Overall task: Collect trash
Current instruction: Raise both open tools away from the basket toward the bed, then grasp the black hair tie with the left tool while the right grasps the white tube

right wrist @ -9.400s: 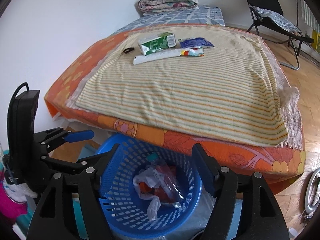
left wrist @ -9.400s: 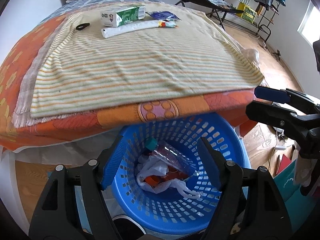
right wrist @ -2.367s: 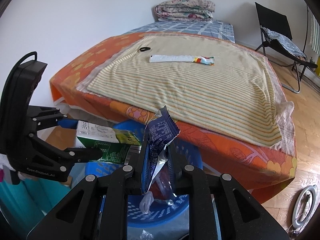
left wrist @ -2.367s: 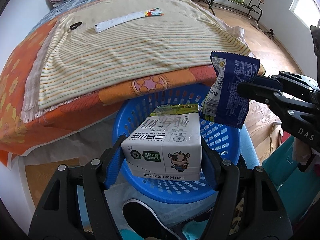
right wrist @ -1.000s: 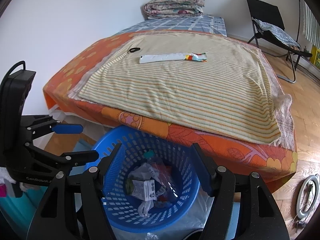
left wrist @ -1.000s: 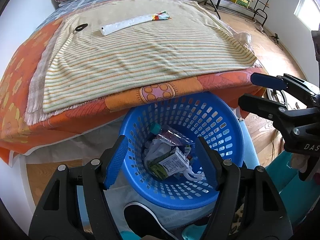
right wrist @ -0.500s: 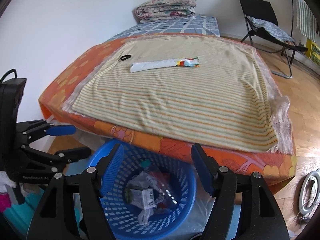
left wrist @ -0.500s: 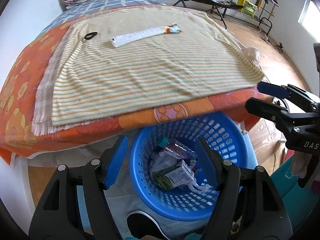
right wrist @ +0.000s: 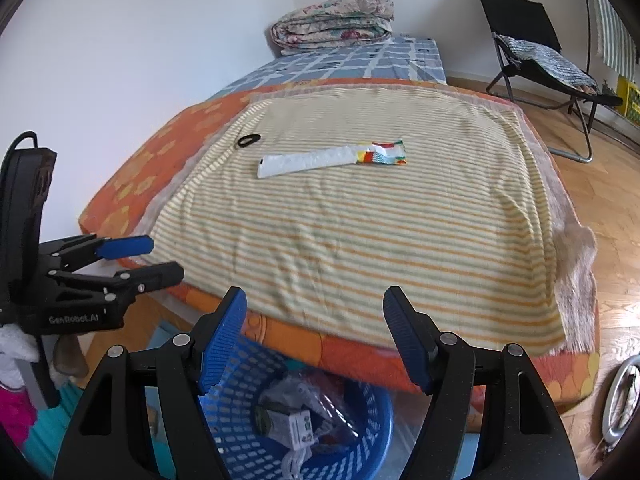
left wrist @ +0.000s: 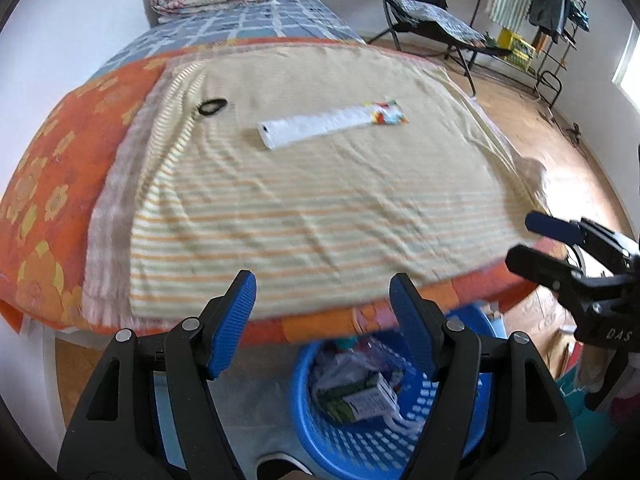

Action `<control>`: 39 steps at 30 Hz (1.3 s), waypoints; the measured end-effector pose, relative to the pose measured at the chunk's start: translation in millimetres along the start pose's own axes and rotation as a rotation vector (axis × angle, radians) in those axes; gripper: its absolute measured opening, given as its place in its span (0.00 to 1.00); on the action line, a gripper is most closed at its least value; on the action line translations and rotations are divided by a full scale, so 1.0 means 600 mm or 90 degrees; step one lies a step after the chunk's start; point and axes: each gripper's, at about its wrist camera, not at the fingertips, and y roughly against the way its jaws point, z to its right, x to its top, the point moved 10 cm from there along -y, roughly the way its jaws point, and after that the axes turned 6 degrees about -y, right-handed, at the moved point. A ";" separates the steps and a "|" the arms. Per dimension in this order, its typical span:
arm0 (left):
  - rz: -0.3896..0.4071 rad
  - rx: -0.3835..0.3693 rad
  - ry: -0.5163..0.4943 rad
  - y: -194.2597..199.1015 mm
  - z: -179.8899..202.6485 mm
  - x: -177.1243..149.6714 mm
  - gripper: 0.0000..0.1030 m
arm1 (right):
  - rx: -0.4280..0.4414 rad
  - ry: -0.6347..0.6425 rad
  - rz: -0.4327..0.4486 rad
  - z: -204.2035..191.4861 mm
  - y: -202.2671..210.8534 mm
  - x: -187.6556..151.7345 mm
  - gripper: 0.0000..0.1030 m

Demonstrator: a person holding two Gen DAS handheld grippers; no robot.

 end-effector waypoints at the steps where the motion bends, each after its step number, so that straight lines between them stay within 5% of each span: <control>1: 0.000 0.000 0.009 -0.004 -0.009 0.008 0.69 | 0.003 -0.004 -0.003 0.000 -0.004 0.003 0.69; 22: 0.047 0.028 0.152 -0.087 -0.187 0.166 0.69 | 0.076 -0.126 -0.042 0.009 -0.145 0.130 0.69; 39: 0.026 0.035 0.222 -0.202 -0.268 0.244 0.69 | 0.143 -0.295 -0.113 0.030 -0.262 0.161 0.68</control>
